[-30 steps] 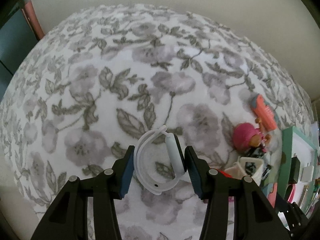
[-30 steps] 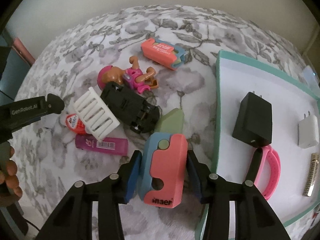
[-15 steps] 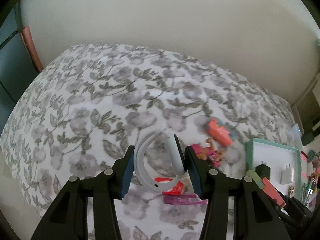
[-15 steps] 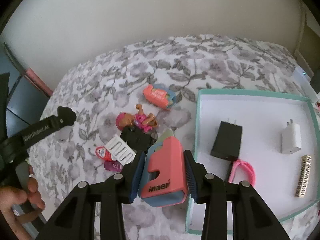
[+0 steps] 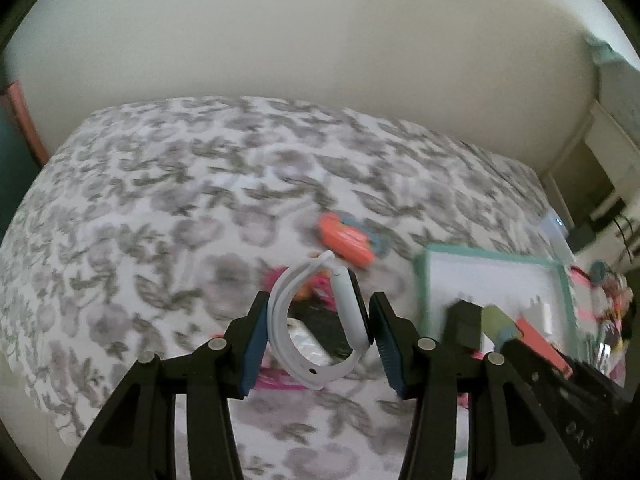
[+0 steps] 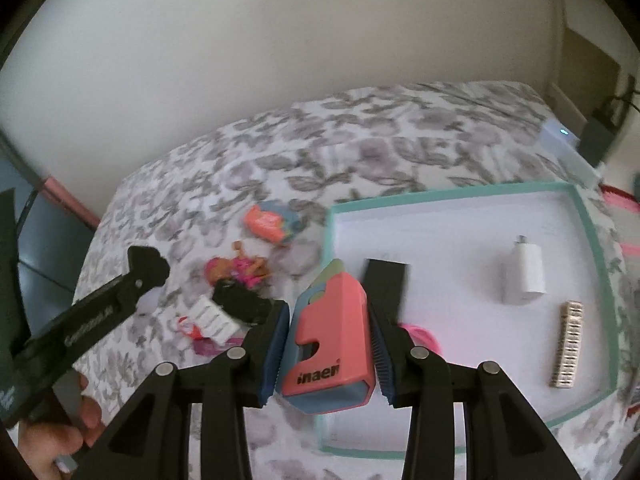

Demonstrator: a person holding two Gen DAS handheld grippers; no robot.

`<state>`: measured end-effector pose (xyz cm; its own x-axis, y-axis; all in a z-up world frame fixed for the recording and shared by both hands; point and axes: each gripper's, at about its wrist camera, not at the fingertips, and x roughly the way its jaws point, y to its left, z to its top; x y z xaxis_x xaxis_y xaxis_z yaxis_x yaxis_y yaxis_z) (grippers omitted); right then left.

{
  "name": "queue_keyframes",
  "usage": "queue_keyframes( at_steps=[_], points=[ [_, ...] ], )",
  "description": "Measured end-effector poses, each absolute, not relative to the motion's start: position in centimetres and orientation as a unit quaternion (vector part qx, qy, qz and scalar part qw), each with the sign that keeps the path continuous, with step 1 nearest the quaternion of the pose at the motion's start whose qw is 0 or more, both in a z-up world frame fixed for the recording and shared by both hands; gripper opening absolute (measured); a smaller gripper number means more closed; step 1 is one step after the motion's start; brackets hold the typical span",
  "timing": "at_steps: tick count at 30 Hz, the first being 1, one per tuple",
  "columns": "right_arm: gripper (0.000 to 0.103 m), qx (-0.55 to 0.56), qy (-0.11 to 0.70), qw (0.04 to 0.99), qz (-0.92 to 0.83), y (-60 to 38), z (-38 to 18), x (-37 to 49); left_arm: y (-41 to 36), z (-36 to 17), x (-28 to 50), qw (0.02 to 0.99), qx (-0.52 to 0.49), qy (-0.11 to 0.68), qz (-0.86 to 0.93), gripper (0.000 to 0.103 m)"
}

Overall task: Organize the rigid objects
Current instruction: 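Lift the white band and inaer device and carry them over the tray, then lower both items into the tray and open both grippers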

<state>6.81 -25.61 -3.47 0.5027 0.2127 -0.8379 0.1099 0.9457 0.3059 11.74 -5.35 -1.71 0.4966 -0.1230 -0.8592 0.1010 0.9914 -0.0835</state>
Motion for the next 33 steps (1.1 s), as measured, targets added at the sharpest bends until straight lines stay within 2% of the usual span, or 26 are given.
queue_keyframes(
  at_steps=[11, 23, 27, 28, 33],
  points=[
    [0.042, 0.204, 0.508, 0.834, -0.064, -33.8, -4.7, 5.0, -14.2, -3.1, 9.3, 0.84, 0.032, 0.521, -0.147, 0.051],
    [0.04, 0.205, 0.529, 0.815, -0.121, -38.0, -6.4, 4.1, -19.5, -4.9, 7.4, 0.824, 0.081, 0.532, -0.177, 0.051],
    [0.035, 0.212, 0.537, 0.807, -0.12, -38.3, -7.1, 4.1, -20.6, -5.7, 7.2, 0.819, 0.092, 0.536, -0.184, 0.051],
    [0.03, 0.21, 0.54, 0.807, -0.12, -38.3, -7.3, 4.2, -21.0, -5.9, 7.1, 0.817, 0.098, 0.537, -0.186, 0.052],
    [0.03, 0.211, 0.55, 0.8, -0.112, -38.2, -8.1, 4.2, -21.9, -7.3, 6.8, 0.808, 0.115, 0.546, -0.188, 0.052]
  ],
)
